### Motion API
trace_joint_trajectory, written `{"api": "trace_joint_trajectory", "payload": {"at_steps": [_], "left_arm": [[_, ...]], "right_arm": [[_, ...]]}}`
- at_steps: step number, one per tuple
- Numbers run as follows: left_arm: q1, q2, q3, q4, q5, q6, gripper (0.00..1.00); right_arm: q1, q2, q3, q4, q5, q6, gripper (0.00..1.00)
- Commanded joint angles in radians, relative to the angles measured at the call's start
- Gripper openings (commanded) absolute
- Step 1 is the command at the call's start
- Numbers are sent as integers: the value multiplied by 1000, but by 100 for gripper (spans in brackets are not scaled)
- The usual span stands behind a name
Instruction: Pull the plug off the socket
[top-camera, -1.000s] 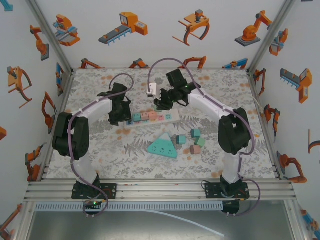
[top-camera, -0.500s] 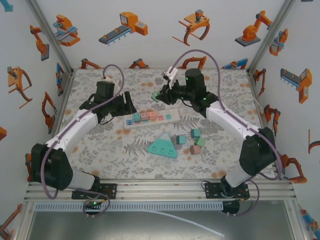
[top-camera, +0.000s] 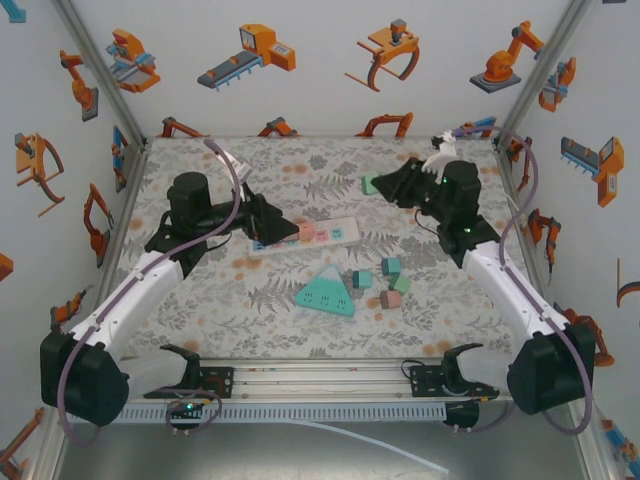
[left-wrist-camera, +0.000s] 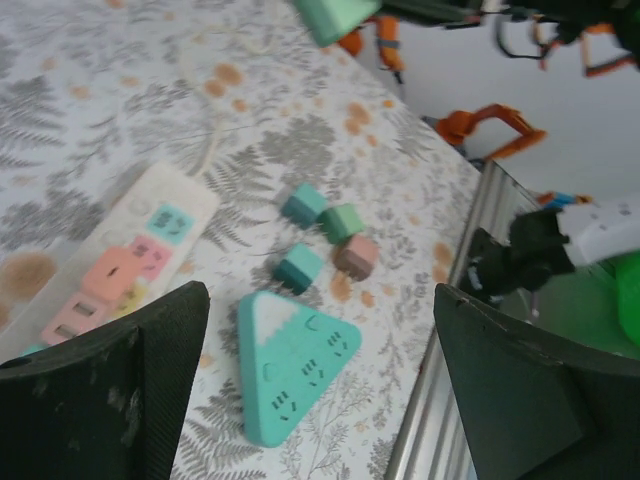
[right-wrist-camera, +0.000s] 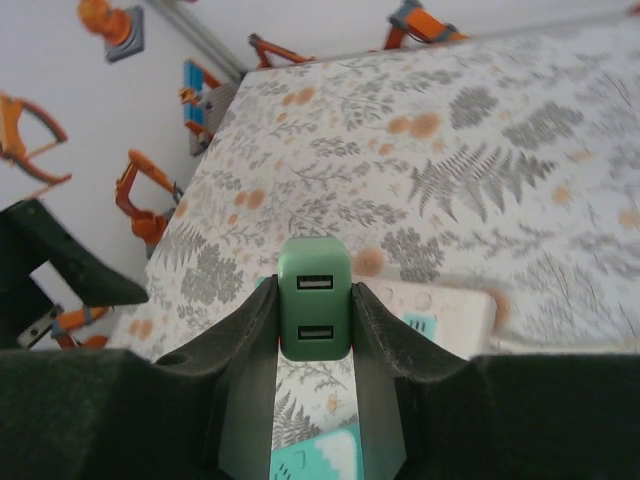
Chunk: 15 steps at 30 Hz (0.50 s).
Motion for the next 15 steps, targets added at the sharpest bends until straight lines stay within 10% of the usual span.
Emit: {"api": "trace_joint_trajectory", "payload": {"at_steps": [1,15], "left_arm": [[-50,-26,6,29,146,89,95],[-136,-31,42,-156,63,248,97]], "right_arm": [[-65,-20,-79,-55,-27,161,0],[-117,419,-89,61,-295,72,0]]}}
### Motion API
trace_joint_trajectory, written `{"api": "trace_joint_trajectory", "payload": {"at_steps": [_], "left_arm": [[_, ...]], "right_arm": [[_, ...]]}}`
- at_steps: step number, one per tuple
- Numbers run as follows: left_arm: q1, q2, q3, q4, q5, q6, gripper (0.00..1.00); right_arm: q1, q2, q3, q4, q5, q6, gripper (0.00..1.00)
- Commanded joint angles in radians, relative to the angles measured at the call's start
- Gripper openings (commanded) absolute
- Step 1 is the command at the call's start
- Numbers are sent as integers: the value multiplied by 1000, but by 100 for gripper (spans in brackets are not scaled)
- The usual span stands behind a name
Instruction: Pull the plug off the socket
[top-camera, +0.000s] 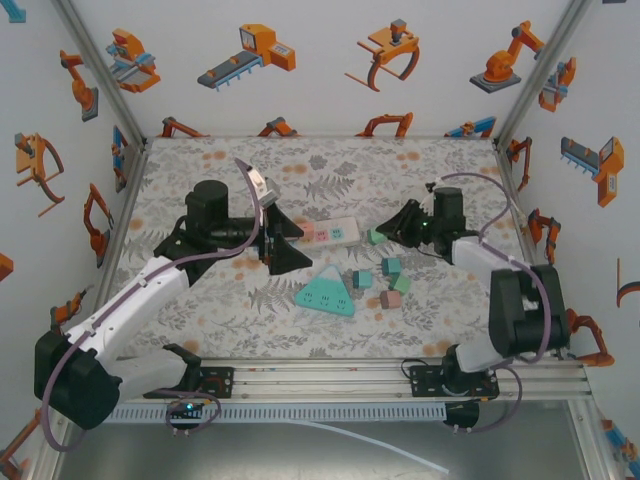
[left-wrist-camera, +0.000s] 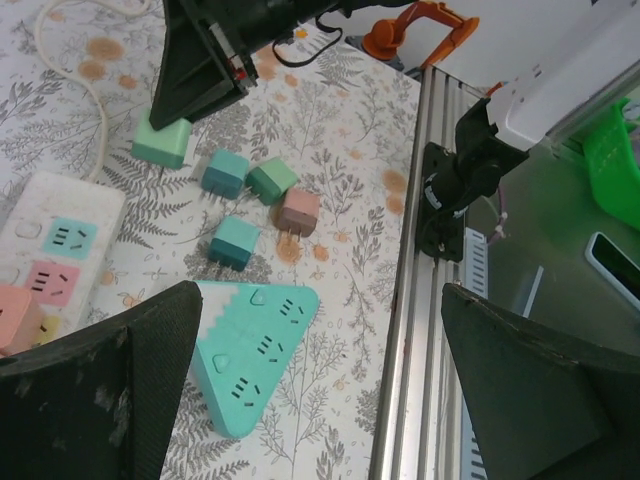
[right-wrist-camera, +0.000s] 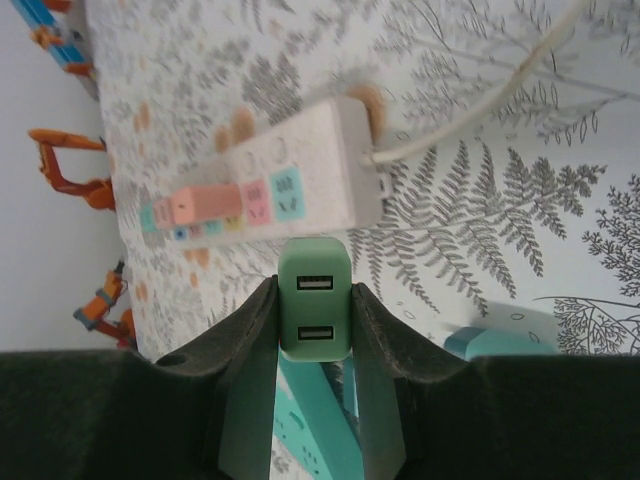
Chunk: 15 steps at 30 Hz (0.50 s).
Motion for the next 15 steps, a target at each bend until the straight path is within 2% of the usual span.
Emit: {"api": "trace_joint_trajectory", "payload": {"at_steps": [1,6,9,12,15], "left_arm": [[-7,-13,33,-36,-17,58,97],[-10,1,37,-44,-32,57,97],[-10,7,41,-52,-50,57,97],[-10,3,41,-66,-87,62,97],[-9,-4,41,-85,-139,70,97]], "right_arm": [[-1,78,49,70,-79,-35,0],[-1,121,16,78,-24,-58,3],[-1,131,-1,43,9,-89,10],[-1,116,-8,-36,84,-140,24],[-1,92,-11,-98,129,-181,46]]}}
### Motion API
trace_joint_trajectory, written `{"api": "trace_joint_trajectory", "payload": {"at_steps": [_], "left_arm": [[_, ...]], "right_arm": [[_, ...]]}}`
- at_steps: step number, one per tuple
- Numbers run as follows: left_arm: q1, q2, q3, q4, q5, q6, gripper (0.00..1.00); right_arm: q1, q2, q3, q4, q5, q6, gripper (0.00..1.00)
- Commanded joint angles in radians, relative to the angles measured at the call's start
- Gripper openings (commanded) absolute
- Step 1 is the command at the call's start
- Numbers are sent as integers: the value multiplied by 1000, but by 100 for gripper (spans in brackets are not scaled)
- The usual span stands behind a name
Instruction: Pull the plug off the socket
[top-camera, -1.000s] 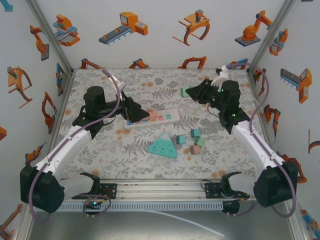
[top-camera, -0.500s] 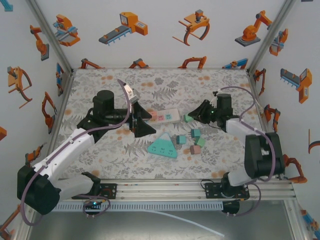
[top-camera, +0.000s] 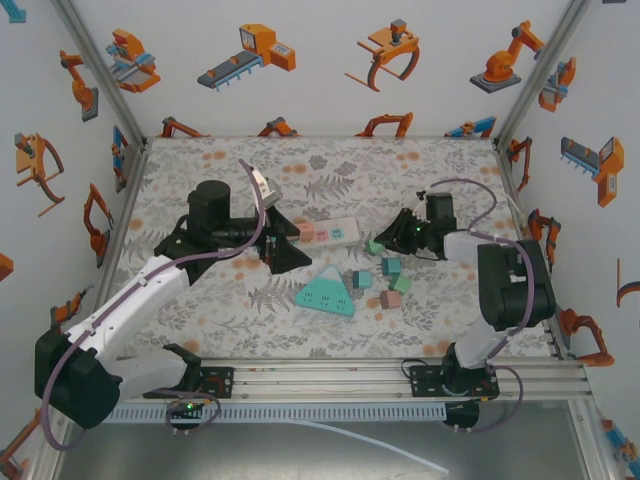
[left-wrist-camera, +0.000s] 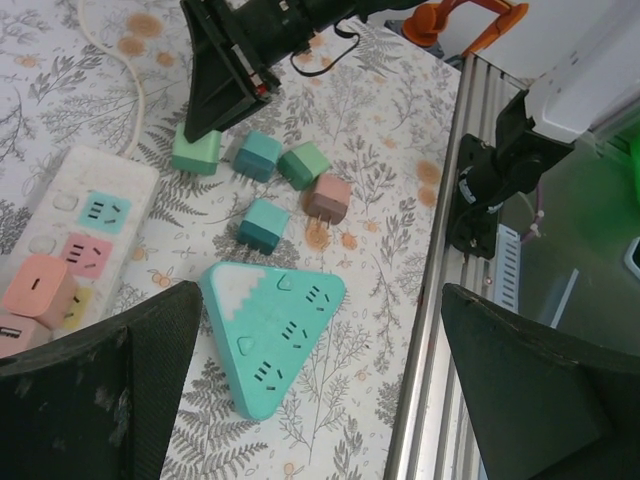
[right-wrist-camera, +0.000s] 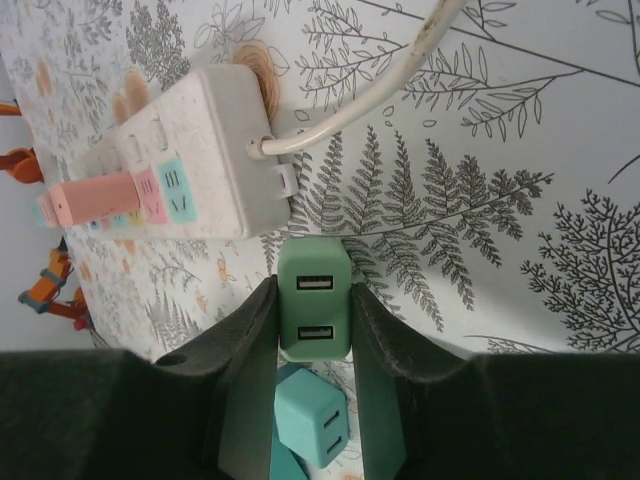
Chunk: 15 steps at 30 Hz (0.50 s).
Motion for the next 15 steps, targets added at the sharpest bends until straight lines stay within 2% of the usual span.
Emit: {"api": "trace_joint_trajectory", "payload": {"at_steps": [1,9,15], "left_arm": [[-4,-10,32,-35,-70,36,97],[-4,-10,29,-70,-214,44,97],[-2,-19,28,-91,-335,35,97]], "right_arm": [[-1,-37,-19,-111,90,-87,51],[-1,-179,-24,-171,156,-128,64],[10,-390,-18,-161,195,-171,64]]}}
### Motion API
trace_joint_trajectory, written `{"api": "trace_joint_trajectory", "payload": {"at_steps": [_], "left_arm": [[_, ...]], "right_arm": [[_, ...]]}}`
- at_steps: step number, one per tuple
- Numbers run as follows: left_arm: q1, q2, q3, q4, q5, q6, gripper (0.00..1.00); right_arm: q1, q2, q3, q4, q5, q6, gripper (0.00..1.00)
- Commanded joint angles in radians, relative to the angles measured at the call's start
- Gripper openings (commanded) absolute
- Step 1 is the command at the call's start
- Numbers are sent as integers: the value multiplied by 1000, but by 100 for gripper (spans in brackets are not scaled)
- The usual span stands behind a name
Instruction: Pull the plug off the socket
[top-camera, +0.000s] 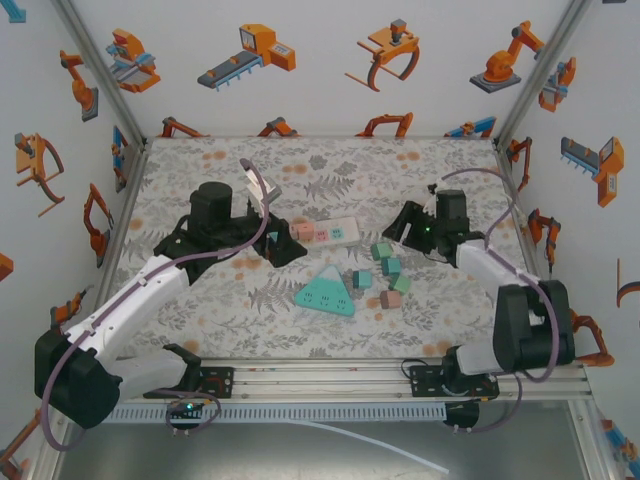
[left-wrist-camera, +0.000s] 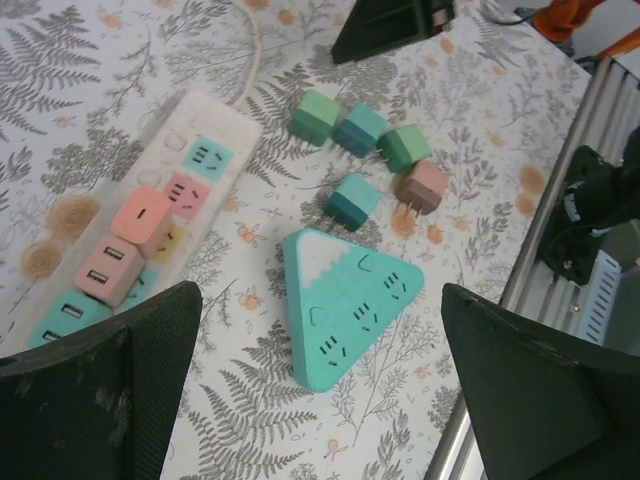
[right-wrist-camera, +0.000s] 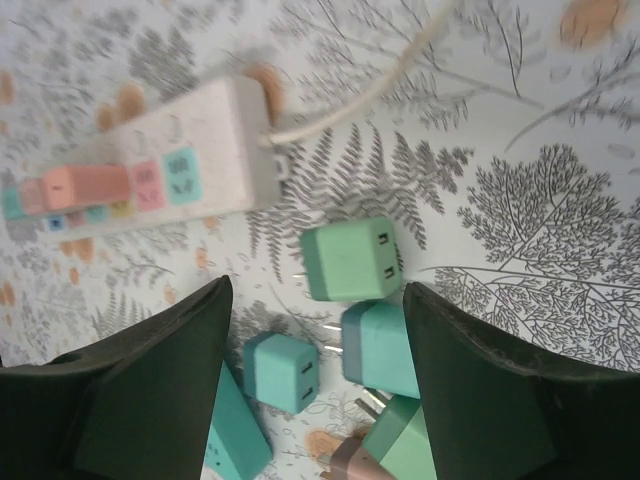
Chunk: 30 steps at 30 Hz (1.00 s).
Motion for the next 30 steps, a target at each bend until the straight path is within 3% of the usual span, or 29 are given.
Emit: {"api": "trace_joint_trajectory", "payload": {"at_steps": [1,5,9,14,20,30], "left_arm": [[-2,-20,23,-21,-103,12,97],[3,-22,17,-10,-193,-27,97],[17,-26,7,10,-296,-75,97],[58,-16,-4,34,-410,-163,97],[152,40,0,19,-507,-318,97],[280,240,82,-127,-497,-484,97]], "right_arm": [[15,-123,5,8,54,-64,64],[92,-246,19,60,107,-197,63],[228,-324,33,136,166,-465,64],[355,-318,65,191,51,-846,64],[446,-191,188,88,-111,-1211,69],[494,177,542,-201,-154,-1392,69]]}}
